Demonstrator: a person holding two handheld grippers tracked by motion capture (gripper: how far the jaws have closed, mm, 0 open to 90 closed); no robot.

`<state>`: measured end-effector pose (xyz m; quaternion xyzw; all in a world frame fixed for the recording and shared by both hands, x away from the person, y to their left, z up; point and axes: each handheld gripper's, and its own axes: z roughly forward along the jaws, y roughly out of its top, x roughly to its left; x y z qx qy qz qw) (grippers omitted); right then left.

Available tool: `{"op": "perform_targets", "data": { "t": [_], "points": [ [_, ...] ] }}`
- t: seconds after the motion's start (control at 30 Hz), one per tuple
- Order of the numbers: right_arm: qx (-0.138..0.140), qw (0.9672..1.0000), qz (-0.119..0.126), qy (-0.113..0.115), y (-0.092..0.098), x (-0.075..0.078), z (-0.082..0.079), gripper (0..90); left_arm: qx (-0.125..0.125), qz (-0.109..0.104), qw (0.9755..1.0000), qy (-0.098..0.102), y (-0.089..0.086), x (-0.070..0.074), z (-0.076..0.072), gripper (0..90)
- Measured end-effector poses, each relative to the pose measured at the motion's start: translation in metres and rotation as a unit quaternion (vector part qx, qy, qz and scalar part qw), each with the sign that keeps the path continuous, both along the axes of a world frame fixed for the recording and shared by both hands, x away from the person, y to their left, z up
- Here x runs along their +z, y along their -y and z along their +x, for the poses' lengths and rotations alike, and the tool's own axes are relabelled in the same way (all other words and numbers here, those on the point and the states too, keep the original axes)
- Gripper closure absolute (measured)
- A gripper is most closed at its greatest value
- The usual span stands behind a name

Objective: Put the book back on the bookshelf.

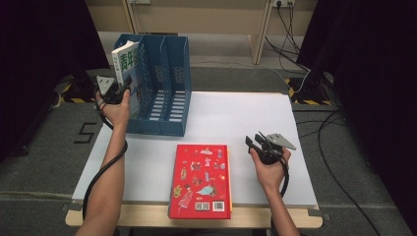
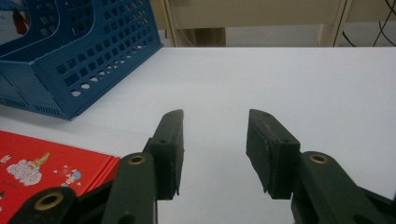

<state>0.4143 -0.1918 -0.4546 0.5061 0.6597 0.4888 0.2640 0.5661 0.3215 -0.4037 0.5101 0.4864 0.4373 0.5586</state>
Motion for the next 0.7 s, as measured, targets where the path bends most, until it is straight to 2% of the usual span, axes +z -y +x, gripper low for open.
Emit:
{"op": "perform_targets", "data": {
  "t": [0.3,0.53,0.7],
  "points": [
    [0.002,1.0000,-0.002,0.001,0.000,0.000,0.000,57.2,0.006,0.018,0.9997,-0.017,0.000,0.003,0.000,72.8],
    [0.001,1.0000,-0.001,0.002,0.000,0.001,-0.001,57.2,0.005,0.044,0.9980,-0.046,0.000,0.008,-0.001,72.0],
    [0.002,1.0000,0.001,0.002,-0.001,0.001,-0.001,57.2,-0.001,0.048,0.9968,-0.063,0.000,0.013,-0.001,70.7]
  ]
}}
